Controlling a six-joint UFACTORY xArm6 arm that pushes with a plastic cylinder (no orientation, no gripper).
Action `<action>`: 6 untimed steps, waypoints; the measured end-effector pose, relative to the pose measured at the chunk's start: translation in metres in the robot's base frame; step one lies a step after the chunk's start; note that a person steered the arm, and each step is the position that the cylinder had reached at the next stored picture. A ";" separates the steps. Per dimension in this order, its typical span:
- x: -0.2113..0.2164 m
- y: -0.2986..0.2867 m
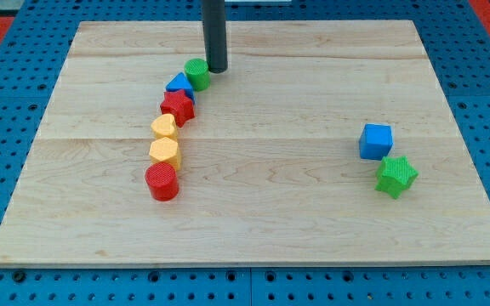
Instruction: Push green circle above blue triangle
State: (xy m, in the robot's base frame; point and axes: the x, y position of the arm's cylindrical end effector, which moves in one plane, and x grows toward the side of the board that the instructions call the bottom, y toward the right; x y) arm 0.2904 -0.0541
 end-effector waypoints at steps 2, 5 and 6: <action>-0.029 -0.047; 0.012 0.080; 0.043 0.066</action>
State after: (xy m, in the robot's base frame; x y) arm 0.3331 0.0123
